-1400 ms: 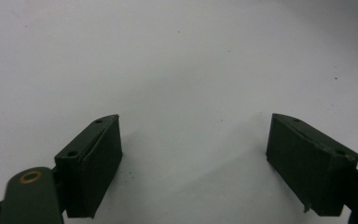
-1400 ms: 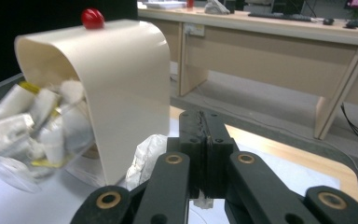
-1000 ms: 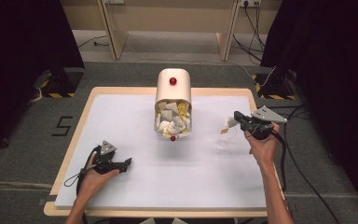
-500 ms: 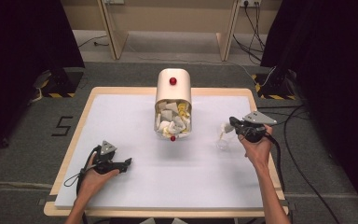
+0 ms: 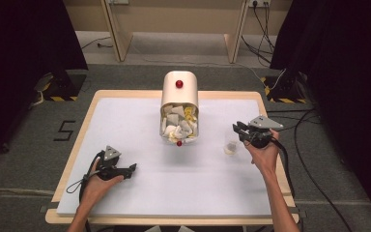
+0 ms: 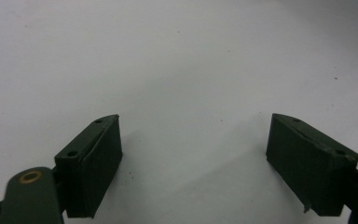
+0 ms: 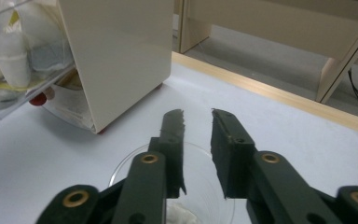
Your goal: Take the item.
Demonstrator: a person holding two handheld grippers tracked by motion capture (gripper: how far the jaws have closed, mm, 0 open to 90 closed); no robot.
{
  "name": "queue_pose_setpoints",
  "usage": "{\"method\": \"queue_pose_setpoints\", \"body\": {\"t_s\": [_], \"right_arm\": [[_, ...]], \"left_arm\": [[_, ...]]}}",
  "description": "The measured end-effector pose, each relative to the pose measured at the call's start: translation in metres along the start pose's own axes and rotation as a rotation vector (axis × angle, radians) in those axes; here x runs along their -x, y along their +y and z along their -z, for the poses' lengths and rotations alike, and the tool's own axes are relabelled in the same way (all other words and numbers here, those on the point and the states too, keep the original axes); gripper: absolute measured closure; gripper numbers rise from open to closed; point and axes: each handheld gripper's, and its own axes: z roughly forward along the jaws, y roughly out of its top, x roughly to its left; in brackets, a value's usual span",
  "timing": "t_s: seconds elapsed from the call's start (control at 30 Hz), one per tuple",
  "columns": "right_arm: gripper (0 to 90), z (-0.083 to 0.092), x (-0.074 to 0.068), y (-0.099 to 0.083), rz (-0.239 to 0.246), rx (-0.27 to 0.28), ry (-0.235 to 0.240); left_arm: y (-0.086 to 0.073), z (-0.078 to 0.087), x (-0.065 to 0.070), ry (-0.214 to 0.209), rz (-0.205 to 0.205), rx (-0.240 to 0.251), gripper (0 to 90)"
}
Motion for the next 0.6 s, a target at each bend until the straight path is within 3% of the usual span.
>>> {"method": "queue_pose_setpoints", "body": {"t_s": [0.1, 0.33, 0.6], "right_arm": [[64.7, 0.0022, -0.0007, 0.0032, -0.008, 0.016, 0.001], [59.4, 0.0032, -0.0044, 0.0073, -0.023, 0.035, 0.031], [53.4, 0.0033, -0.0082, 0.0106, -0.021, 0.041, 0.028]], "left_arm": [[0.0000, 0.0001, -0.0001, 0.000, -0.001, -0.001, 17.0], [0.0000, 0.0000, -0.0001, 0.000, -0.001, -0.001, 17.0], [0.0000, 0.0000, -0.0001, 0.000, -0.001, -0.001, 17.0]]}}
